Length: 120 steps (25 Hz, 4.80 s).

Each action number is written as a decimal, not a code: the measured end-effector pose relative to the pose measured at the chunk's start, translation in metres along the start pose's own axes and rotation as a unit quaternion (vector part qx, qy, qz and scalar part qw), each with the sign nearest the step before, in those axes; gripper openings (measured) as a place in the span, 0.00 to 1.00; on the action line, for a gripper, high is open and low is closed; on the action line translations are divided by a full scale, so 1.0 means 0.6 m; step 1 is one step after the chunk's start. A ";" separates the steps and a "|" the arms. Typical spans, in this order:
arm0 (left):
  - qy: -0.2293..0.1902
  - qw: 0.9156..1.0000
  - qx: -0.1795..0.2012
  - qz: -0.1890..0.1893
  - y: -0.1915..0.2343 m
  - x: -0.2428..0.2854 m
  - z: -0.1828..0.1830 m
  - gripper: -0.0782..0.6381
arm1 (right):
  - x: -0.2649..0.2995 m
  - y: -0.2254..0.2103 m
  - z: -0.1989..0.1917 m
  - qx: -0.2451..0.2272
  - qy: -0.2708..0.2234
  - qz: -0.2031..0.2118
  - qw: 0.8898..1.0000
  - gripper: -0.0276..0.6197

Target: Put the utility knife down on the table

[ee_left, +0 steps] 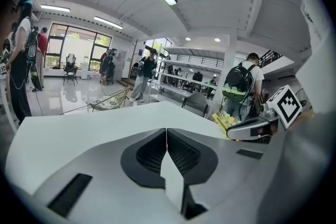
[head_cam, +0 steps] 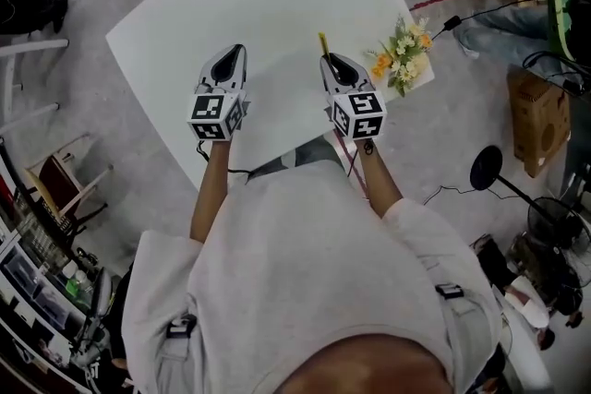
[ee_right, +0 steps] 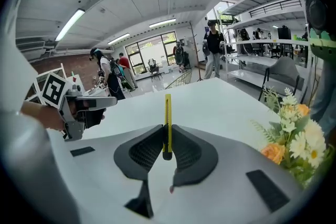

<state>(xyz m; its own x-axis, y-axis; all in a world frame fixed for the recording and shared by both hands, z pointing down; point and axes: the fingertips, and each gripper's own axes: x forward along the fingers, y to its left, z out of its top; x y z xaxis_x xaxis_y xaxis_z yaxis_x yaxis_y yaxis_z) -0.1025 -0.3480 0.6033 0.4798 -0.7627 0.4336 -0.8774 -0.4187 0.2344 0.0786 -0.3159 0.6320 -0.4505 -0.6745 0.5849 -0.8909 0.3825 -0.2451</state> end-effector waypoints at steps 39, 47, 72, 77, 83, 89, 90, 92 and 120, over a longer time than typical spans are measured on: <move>0.017 1.000 -0.013 0.002 0.009 -0.017 -0.037 0.14 | 0.246 -0.046 -0.008 -0.024 0.135 -0.034 0.990 0.15; 0.017 1.000 -0.013 0.002 0.011 -0.015 -0.035 0.14 | 0.251 -0.047 -0.012 -0.035 0.151 -0.031 0.987 0.15; -0.006 1.000 0.000 0.004 0.006 -0.027 -0.009 0.14 | 0.140 -0.017 0.053 -0.053 0.028 -0.033 0.998 0.13; -0.021 1.000 0.002 0.013 0.009 -0.040 0.004 0.14 | 0.106 -0.005 0.056 -0.059 0.005 -0.031 0.998 0.10; -0.051 0.998 0.006 0.032 0.019 -0.060 0.040 0.14 | 0.063 0.012 0.097 -0.073 -0.045 -0.028 0.996 0.09; -0.087 0.995 0.021 0.046 0.022 -0.074 0.090 0.14 | 0.021 0.022 0.160 -0.092 -0.103 -0.026 0.990 0.09; -0.093 0.994 0.025 0.048 0.024 -0.077 0.100 0.14 | 0.017 0.025 0.171 -0.095 -0.111 -0.025 0.989 0.09; -0.107 0.992 0.030 0.051 0.026 -0.082 0.121 0.14 | 0.008 0.030 0.192 -0.100 -0.126 -0.022 0.987 0.09; -0.187 0.978 0.059 0.067 0.031 -0.115 0.228 0.14 | -0.031 0.046 0.297 -0.106 -0.204 -0.008 0.973 0.09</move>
<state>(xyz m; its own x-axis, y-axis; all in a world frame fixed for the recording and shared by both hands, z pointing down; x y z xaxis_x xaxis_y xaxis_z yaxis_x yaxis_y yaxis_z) -0.1514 -0.3704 0.4584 0.3470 -0.9327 0.0989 -0.9367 -0.3393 0.0863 0.0521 -0.4055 0.4765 -0.4602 -0.8599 0.2210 -0.8857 0.4618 -0.0475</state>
